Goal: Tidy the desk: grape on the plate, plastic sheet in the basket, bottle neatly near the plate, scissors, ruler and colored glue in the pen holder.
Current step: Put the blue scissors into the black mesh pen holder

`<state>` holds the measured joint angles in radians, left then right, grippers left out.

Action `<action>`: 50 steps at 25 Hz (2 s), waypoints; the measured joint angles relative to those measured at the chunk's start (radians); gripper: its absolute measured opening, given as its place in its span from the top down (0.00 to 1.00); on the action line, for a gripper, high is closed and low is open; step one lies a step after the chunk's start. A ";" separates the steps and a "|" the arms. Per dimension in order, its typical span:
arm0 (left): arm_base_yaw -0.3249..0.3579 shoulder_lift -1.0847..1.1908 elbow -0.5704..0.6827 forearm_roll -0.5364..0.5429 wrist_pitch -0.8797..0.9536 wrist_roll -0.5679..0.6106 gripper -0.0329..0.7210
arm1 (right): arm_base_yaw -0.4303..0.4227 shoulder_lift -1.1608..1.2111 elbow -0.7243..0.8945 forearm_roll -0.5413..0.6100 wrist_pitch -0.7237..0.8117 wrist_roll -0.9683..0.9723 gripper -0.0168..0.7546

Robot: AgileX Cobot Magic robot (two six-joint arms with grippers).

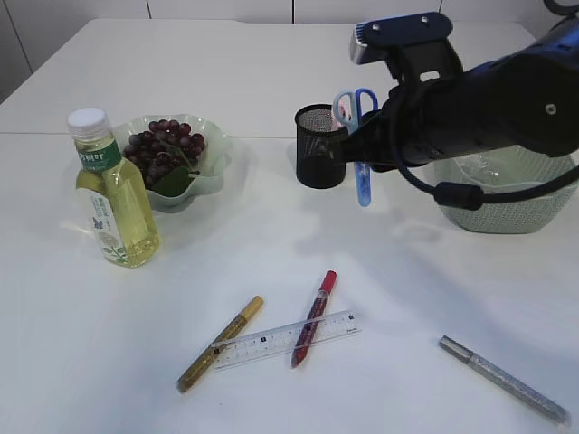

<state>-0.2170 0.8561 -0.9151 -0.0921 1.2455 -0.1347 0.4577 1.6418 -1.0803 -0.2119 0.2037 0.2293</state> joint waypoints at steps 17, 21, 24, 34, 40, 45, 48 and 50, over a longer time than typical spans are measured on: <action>0.000 0.000 0.000 0.000 0.000 0.000 0.40 | -0.084 0.191 -0.123 -0.046 -0.403 -0.052 0.78; 0.000 0.000 0.000 0.000 0.000 0.000 0.40 | -0.086 0.270 -0.234 -0.048 -0.420 -0.092 0.78; 0.000 0.000 0.000 0.002 0.000 0.000 0.40 | -0.094 0.338 -0.324 -0.050 -0.424 -0.103 0.78; 0.000 0.000 0.000 0.006 0.000 0.000 0.40 | -0.124 0.492 -0.507 -0.050 -0.422 -0.138 0.78; 0.000 0.000 0.000 0.008 0.000 0.000 0.40 | -0.135 0.551 -0.571 -0.050 -0.418 -0.143 0.78; 0.000 0.000 0.000 0.008 0.000 0.000 0.40 | -0.135 0.584 -0.580 -0.050 -0.411 -0.145 0.78; 0.000 0.000 0.000 0.008 0.000 0.000 0.40 | -0.137 0.592 -0.580 -0.050 -0.411 -0.145 0.78; 0.000 0.000 0.000 0.008 0.000 0.000 0.40 | -0.137 0.592 -0.580 -0.050 -0.411 -0.145 0.78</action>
<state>-0.2170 0.8561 -0.9151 -0.0843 1.2455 -0.1347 0.3209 2.2343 -1.6607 -0.2618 -0.2070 0.0843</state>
